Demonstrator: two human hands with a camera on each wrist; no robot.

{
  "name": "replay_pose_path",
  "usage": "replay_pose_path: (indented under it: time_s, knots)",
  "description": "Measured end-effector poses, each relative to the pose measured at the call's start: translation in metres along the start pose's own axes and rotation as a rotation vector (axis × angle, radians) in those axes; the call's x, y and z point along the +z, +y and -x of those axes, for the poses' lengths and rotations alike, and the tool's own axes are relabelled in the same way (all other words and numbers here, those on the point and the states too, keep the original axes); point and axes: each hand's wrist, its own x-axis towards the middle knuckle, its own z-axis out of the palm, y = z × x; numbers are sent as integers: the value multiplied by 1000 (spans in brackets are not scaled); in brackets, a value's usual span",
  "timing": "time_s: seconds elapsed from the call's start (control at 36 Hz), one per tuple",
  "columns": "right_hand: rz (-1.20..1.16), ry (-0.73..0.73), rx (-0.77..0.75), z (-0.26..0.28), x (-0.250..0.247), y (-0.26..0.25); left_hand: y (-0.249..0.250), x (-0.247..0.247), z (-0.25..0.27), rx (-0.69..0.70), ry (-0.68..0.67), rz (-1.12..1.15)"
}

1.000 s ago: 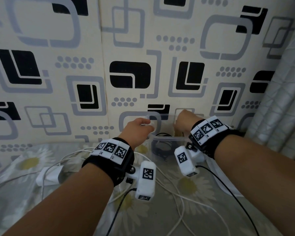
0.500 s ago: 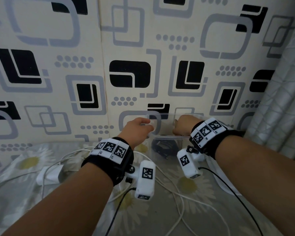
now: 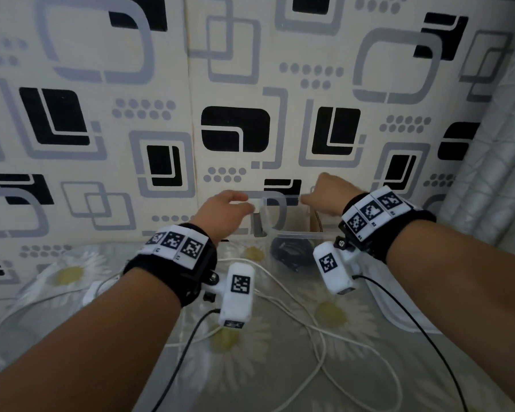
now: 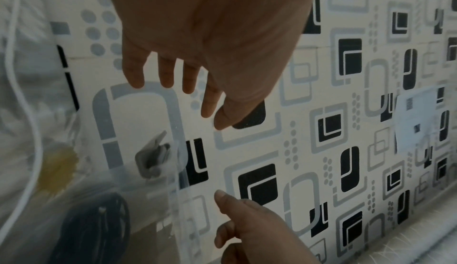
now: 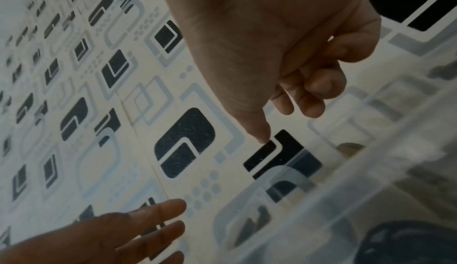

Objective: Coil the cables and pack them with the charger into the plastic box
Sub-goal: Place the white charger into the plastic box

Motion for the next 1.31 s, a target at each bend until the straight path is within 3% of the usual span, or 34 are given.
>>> replay_pose_path:
  time_s: [0.33, 0.5, 0.72, 1.0, 1.31]
  knots:
    - [-101, -31, -198, 31, 0, -73, -7, -69, 18, -28, 73, -112]
    - [-154, -132, -251, 57, 19, -114, -28, -107, 35, -107, 76, -235]
    - [-340, -356, -199, 76, 65, -161, -68, -147, 51, -269, 20, -269]
    - [-365, -559, -153, 96, 123, -195, -109, -159, 66, -355, 9, -358]
    - [-266, -592, -258, 110, 156, -209, -151, -163, 54, -417, -54, -407]
